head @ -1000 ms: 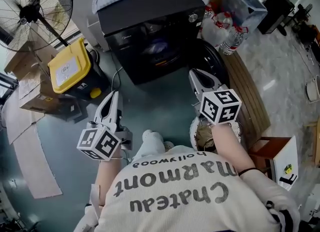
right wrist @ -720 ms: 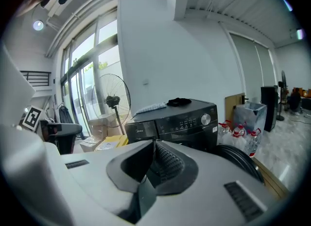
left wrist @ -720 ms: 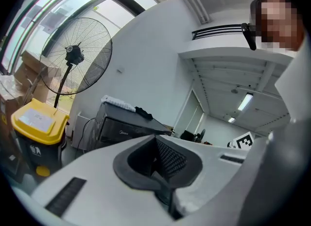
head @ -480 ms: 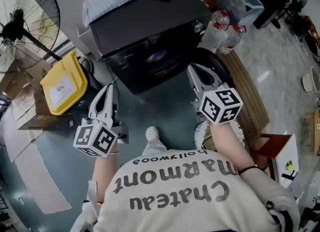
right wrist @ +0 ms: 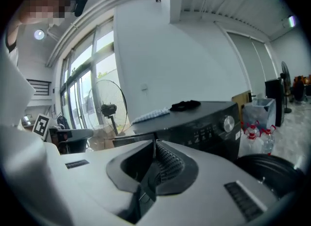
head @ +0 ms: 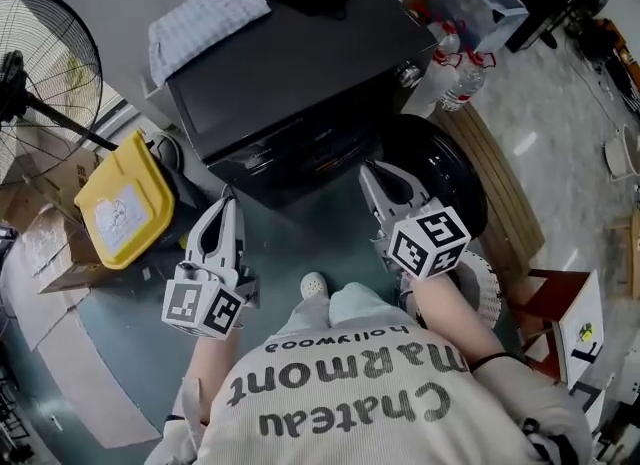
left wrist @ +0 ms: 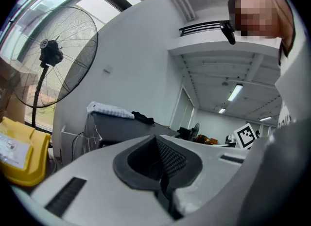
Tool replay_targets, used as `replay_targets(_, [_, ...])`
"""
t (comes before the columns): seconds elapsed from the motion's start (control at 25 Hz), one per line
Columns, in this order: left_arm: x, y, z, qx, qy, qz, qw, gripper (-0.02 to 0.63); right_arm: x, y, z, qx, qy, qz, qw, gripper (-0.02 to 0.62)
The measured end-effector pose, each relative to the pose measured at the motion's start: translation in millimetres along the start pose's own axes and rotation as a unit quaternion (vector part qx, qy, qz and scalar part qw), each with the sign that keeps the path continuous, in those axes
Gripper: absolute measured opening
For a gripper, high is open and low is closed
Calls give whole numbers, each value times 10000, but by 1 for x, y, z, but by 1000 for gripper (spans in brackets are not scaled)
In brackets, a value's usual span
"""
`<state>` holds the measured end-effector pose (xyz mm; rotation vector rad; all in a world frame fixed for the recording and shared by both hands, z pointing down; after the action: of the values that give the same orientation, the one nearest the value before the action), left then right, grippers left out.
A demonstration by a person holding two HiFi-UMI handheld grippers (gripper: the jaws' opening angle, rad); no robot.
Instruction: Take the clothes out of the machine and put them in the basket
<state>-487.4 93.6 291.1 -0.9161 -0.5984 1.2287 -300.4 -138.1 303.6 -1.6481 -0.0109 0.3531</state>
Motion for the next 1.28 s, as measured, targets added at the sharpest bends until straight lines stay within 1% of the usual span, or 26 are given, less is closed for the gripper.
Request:
replay_targets(0.12, [-8,-38,16,-34,37,316,9995,8,-18,-46,-6,-325,79,463,9984,38])
replay_targets(0.32, [-27,-118,40,54,152,751,9970,8,-44,-131,-21,-703,268,1197,9900,40])
replay_targets(0.44, [-38,-168,48,165,338,1048,9938,8,-53,-183,-28,-881,497,1663,9809,40])
replay_targets(0.56, [-52,-216,55,250,597,1261,9899,8,-59,-234,-34,-944,803,2096,9699,40])
replay_targets(0.64, [-67,-242,57,287,635,1327,9887,9,-66,-264,-43,-981,975,2298,9634,40])
replay_targets(0.72, [-85,-264,59,329,558,1352,9887,9,-75,-291,-56,-964,1079,2427,9593,40])
replay_targets(0.8, [-101,-286,62,338,450,1377,9889,9,-85,-314,-65,-882,1153,2489,9576,40])
replay_targets(0.88, [-115,-304,71,251,352,1386,9894,9,-97,-332,-71,-770,1199,2455,9589,40])
replay_targets(1.0, [-141,-324,89,181,238,1319,9908,9,-116,-350,-82,-580,1128,2246,9662,41])
replay_targets(1.16, [-177,-345,108,-6,-83,1210,9926,14,-147,-369,-105,-371,894,1837,9782,48])
replay_targets(1.2, [-185,-351,113,-17,-178,1196,9927,46,-157,-374,-110,-361,862,1740,9803,73])
replay_targets(1.24, [-192,-356,117,-3,-275,1185,9926,93,-166,-379,-115,-362,842,1657,9819,134])
replay_targets(1.28, [-198,-362,120,15,-368,1175,9924,97,-176,-383,-120,-348,822,1586,9833,181])
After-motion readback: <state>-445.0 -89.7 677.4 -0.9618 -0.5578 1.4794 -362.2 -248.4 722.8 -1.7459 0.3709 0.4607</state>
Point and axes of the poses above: the fingertips, and each gripper's own axes: x backward along the fingers, z to its left, y out of its top, the point moved 8 cm from there along x, backward along the fingers, and after that the axes turned 12 degrees about x, right-handed, at the moved point
